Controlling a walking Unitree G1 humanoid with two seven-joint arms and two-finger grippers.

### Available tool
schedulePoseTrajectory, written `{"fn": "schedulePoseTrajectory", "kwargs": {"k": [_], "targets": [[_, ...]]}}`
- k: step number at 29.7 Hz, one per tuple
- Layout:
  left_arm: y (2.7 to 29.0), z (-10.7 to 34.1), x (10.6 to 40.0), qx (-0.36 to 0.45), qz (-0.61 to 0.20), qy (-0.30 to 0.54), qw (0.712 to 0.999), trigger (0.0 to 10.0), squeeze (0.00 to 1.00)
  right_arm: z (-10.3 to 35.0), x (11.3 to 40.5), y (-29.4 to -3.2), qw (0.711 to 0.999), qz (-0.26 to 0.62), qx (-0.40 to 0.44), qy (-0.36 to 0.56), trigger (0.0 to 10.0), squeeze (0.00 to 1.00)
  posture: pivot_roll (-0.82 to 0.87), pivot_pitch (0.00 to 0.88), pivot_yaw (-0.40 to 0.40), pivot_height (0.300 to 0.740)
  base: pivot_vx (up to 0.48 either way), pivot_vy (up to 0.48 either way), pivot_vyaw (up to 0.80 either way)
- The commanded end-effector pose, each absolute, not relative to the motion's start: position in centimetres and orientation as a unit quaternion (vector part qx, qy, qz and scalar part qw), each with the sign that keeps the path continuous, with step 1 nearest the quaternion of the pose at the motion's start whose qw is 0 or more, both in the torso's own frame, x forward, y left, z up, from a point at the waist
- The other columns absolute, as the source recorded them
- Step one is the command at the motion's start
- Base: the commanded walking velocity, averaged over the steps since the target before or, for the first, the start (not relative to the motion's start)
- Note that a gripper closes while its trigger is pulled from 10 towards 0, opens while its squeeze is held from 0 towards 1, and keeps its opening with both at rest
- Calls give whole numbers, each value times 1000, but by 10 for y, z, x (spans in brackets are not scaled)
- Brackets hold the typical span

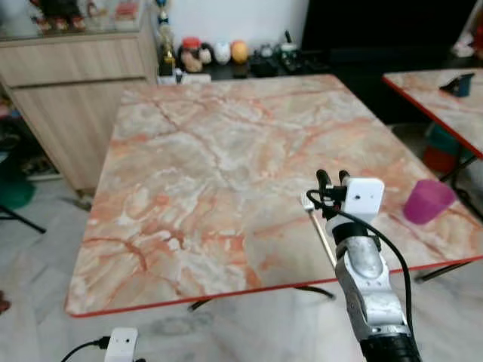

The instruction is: Setting the table

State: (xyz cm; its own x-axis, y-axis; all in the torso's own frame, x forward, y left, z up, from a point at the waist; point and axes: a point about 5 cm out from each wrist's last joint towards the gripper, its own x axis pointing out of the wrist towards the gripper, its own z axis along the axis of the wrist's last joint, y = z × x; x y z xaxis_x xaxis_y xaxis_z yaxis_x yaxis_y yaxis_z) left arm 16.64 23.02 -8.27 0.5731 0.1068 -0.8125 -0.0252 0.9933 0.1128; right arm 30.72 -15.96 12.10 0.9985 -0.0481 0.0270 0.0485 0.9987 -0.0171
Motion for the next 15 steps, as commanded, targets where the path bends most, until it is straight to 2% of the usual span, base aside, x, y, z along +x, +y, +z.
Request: {"fn": "schedulePoseTrajectory", "kwargs": {"k": [1, 9, 15], "targets": [[227, -87, 159, 44, 33, 474, 879, 10000, 0, 109, 305, -165, 999, -40, -4, 30, 10000, 1000, -51, 0, 9, 736, 0, 0, 0], [225, -88, 156, 42, 31, 476, 878, 10000, 0, 95, 307, -169, 995, -40, 6, 89, 10000, 1000, -51, 0, 9, 736, 0, 0, 0], [224, -88, 157, 42, 30, 475, 878, 10000, 0, 96, 323, -175, 992, -39, 13, 121, 10000, 1000, -49, 0, 10, 736, 0, 0, 0]]}}
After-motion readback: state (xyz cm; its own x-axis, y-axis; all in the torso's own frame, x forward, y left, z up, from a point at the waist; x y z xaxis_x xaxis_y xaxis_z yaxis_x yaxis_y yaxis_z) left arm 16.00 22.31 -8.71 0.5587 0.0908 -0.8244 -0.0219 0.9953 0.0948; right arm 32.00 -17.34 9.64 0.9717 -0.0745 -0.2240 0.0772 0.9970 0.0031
